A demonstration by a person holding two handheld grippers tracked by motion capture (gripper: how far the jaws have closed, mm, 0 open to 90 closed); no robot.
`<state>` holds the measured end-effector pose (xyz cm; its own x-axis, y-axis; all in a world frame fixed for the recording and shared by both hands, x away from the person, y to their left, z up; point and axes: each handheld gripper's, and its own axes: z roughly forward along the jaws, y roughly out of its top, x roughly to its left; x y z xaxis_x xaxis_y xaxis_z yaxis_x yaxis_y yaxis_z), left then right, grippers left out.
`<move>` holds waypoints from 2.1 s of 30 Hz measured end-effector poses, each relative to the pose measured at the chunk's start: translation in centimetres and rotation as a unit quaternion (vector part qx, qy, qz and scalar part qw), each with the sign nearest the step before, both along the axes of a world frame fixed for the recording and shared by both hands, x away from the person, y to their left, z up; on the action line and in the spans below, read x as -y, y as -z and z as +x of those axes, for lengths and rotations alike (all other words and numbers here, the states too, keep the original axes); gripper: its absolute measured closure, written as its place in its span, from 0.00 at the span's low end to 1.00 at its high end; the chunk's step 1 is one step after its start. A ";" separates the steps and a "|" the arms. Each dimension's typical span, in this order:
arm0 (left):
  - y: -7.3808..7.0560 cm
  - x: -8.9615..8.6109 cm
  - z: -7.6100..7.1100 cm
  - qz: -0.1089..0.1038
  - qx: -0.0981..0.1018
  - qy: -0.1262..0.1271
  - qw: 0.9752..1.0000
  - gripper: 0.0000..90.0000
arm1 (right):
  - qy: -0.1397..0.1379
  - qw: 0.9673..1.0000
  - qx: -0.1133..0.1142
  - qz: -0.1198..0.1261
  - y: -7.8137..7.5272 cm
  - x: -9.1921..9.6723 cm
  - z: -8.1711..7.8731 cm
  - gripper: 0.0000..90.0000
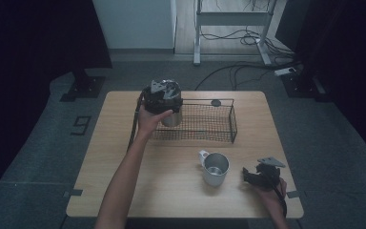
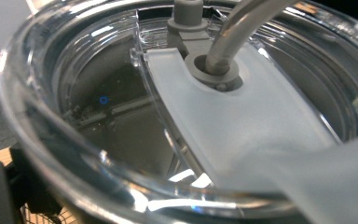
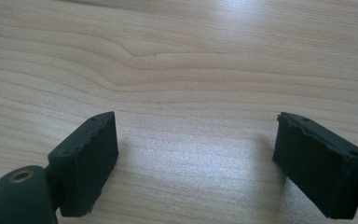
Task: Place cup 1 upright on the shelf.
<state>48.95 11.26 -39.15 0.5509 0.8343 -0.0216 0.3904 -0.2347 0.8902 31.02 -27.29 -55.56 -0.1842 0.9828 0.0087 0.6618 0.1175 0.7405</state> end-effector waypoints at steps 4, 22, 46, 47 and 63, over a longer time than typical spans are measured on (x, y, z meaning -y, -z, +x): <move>0.4 0.3 0.5 0.008 -0.005 -0.005 1.000 0.04 | 0.000 1.000 0.000 0.000 0.0 0.0 0.0 0.15; 2.1 0.4 2.4 0.016 -0.023 -0.022 0.999 0.04 | 0.000 1.000 0.000 0.000 0.0 0.0 0.0 0.15; 5.3 0.6 3.9 0.028 -0.058 -0.045 0.997 0.04 | -0.001 1.000 0.000 0.000 0.0 0.0 0.0 0.15; 5.4 0.6 3.9 0.029 -0.059 -0.046 0.997 0.04 | -0.001 1.000 0.000 0.000 0.0 0.0 0.0 0.15; 6.7 0.5 4.2 0.035 -0.073 -0.049 0.996 0.04 | -0.001 1.000 0.000 0.000 0.0 0.0 0.0 0.15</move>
